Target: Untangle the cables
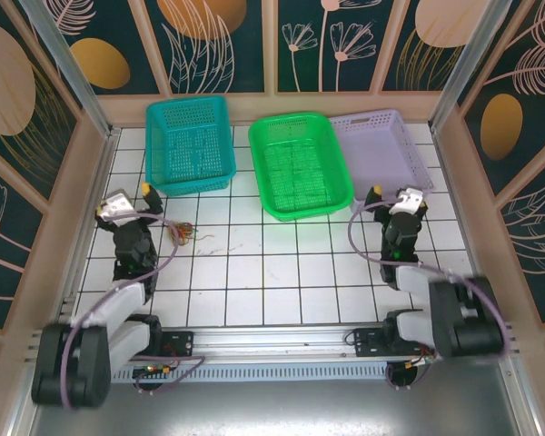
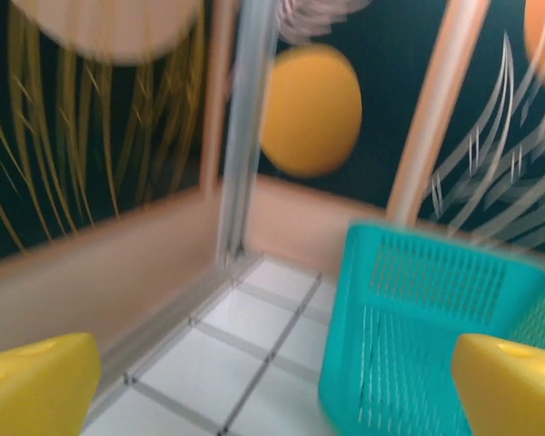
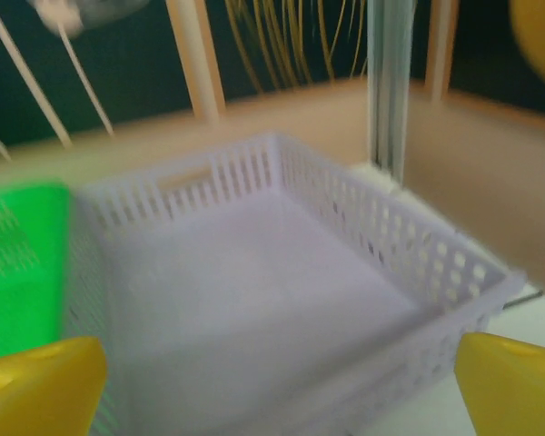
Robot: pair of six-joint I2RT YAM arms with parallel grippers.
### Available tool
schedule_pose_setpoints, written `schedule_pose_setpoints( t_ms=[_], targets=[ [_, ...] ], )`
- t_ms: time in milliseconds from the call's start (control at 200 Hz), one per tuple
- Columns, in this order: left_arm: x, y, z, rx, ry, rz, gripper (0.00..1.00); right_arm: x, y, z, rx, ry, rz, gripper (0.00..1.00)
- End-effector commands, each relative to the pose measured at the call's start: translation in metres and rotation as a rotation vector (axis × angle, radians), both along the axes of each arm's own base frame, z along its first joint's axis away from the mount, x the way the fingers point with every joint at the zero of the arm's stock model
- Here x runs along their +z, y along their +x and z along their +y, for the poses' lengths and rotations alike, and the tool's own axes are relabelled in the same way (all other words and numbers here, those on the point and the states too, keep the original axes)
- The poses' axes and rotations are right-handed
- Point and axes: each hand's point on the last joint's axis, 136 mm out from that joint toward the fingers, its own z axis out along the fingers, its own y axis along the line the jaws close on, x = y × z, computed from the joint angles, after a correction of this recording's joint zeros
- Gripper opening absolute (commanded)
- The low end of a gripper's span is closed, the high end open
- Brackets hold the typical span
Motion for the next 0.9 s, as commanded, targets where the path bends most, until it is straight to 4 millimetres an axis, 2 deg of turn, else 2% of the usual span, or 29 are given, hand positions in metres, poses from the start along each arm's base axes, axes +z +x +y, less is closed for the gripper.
schedule_pose_setpoints(
  t_ms=[0,40,80,125,145,195,215,250,275,315,370,415,450,526,586,666,746,816,871,896],
  targets=[
    [0.033,-0.017,0.018,0.111,-0.115,0.033,0.99,0.08,-0.021,-0.01,-0.138,0.126,-0.128,0.99],
    [0.053,-0.018,0.016,0.096,-0.196,0.017,0.99,0.119,-0.022,0.002,-0.098,0.145,-0.174,0.99],
    [0.067,-0.015,0.004,0.016,-0.282,0.052,0.99,0.151,-0.019,0.01,-0.061,0.212,-0.183,0.99],
    [0.076,-0.014,-0.009,-0.055,-0.382,0.085,0.99,0.167,-0.009,0.021,0.017,0.352,-0.121,0.99],
    [0.075,-0.011,-0.015,-0.095,-0.428,0.084,0.99,0.166,-0.003,0.026,0.054,0.401,-0.062,0.99],
    [0.068,-0.003,-0.034,-0.191,-0.528,0.125,0.99,0.153,0.002,0.022,0.003,0.586,0.069,0.99],
    [0.062,0.0,-0.043,-0.226,-0.569,0.159,0.99,0.14,0.001,0.02,-0.035,0.651,0.13,0.99],
    [0.048,0.004,-0.056,-0.27,-0.646,0.238,0.99,0.135,0.008,0.033,0.068,0.658,0.194,0.97],
    [0.034,0.005,-0.063,-0.282,-0.697,0.304,0.99,0.138,0.012,0.055,0.213,0.64,0.224,0.96],
    [0.005,-0.003,-0.068,-0.24,-0.779,0.439,0.99,0.139,0.012,0.08,0.308,0.593,0.256,0.92],
    [-0.039,-0.024,-0.07,-0.143,-0.864,0.629,0.97,0.126,0.0,0.116,0.341,0.532,0.338,0.89],
    [-0.061,-0.038,-0.077,-0.138,-0.881,0.736,0.93,0.112,-0.01,0.147,0.419,0.509,0.418,0.83],
    [-0.072,-0.045,-0.083,-0.165,-0.866,0.784,0.89,0.097,-0.019,0.169,0.478,0.506,0.492,0.79],
    [-0.092,-0.057,-0.089,-0.203,-0.839,0.833,0.83,0.061,-0.04,0.212,0.576,0.494,0.633,0.78],
    [-0.108,-0.06,-0.094,-0.23,-0.85,0.858,0.81,0.034,-0.058,0.241,0.663,0.508,0.729,0.78],
    [-0.125,-0.051,-0.103,-0.262,-0.886,0.875,0.81,0.016,-0.076,0.274,0.784,0.54,0.804,0.79],
    [-0.128,-0.035,-0.103,-0.26,-0.881,0.842,0.82,0.012,-0.086,0.296,0.866,0.542,0.826,0.79],
    [-0.125,-0.019,-0.103,-0.278,-0.867,0.805,0.81,0.01,-0.09,0.306,0.9,0.545,0.839,0.79],
    [-0.134,-0.014,-0.108,-0.298,-0.873,0.822,0.75,0.003,-0.09,0.308,0.902,0.55,0.862,0.79],
    [-0.14,-0.014,-0.111,-0.308,-0.878,0.845,0.69,-0.001,-0.09,0.309,0.894,0.552,0.875,0.79]
  ],
)
